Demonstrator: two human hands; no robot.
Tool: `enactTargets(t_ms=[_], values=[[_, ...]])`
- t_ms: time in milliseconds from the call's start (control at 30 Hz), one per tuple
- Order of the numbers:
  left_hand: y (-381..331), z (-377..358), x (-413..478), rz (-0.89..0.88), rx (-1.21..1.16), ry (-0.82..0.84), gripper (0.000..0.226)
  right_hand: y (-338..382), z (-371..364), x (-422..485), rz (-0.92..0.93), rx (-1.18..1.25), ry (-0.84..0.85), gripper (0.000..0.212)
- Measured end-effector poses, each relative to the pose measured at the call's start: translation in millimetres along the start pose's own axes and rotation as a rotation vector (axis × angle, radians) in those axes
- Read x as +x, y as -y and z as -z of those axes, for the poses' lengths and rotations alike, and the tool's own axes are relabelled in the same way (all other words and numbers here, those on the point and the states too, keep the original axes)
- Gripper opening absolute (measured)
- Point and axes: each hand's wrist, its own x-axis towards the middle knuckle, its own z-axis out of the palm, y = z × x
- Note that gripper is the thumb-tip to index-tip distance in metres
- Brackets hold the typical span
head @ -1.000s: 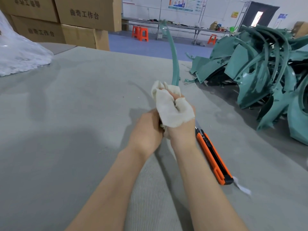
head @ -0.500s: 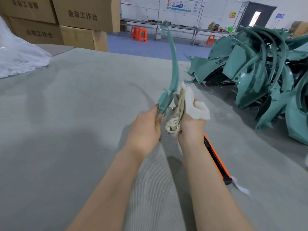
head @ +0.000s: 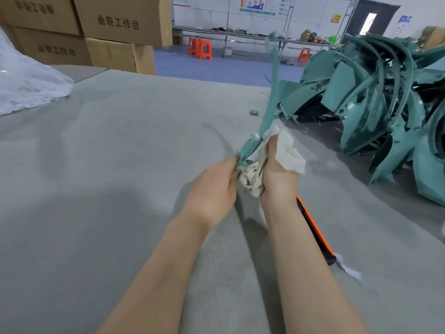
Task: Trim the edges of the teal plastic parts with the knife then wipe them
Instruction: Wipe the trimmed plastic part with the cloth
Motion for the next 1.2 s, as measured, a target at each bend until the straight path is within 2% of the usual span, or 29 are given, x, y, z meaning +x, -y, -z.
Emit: enactTargets(t_ms=[67, 133, 200, 267, 300, 400, 467, 567, 667, 767, 900, 1000, 1200], values=[[2.9, 1.2, 1.6, 0.059, -0.021, -0.055, 0.026, 2.0, 7.4, 4.9, -0.069, -0.065, -0.067, 0.036], [5.1, 2.6, 1.9, 0.067, -0.025, -0.064, 0.025, 3.1, 14.2, 7.6, -0.127, 0.016, -0.066, 0.035], [6.4, 5.1, 1.4, 0.045, 0.005, -0.026, 0.025, 3.3, 16.7, 8.7, -0.004, -0.044, -0.085, 0.033], [9.1, 9.4, 1.5, 0.038, 0.052, 0.009, 0.025, 1.3, 16.4, 6.7, 0.248, -0.142, -0.049, 0.008], [10.7, 12.2, 1.7, 0.035, 0.073, 0.03, 0.025, -0.8, 16.1, 6.4, 0.348, -0.178, 0.024, 0.006], [13.4, 21.0, 1.8, 0.008, 0.13, 0.123, 0.026, -10.7, 16.6, 11.4, 0.503, -0.48, 0.265, 0.017], [13.4, 25.2, 1.7, -0.002, 0.156, 0.167, 0.026, -14.0, 17.9, 17.7, 0.551, -0.609, 0.296, 0.029], [11.1, 29.9, 2.1, -0.009, 0.209, 0.208, 0.027, -12.9, 16.8, 12.8, 0.571, -0.67, 0.217, 0.016], [9.3, 38.6, 2.3, -0.002, 0.221, 0.239, 0.031, -16.5, 12.7, 10.3, 0.575, -0.647, 0.171, 0.016], [7.6, 49.5, -1.4, -0.026, 0.319, 0.299, 0.034, -13.9, 20.0, 16.7, 0.5, -0.498, 0.06, 0.033], [1.3, 57.2, -6.0, -0.044, 0.459, 0.398, 0.038, -15.1, 40.8, 32.2, 0.388, -0.293, -0.107, 0.022], [-2.8, 64.9, -5.5, -0.016, 0.446, 0.474, 0.037, -18.9, 44.6, 34.8, 0.357, -0.218, -0.186, 0.021], [-2.6, 77.9, -9.4, 0.036, 0.384, 0.576, 0.033, -19.7, 48.3, 44.6, 0.223, -0.246, -0.414, 0.017]])
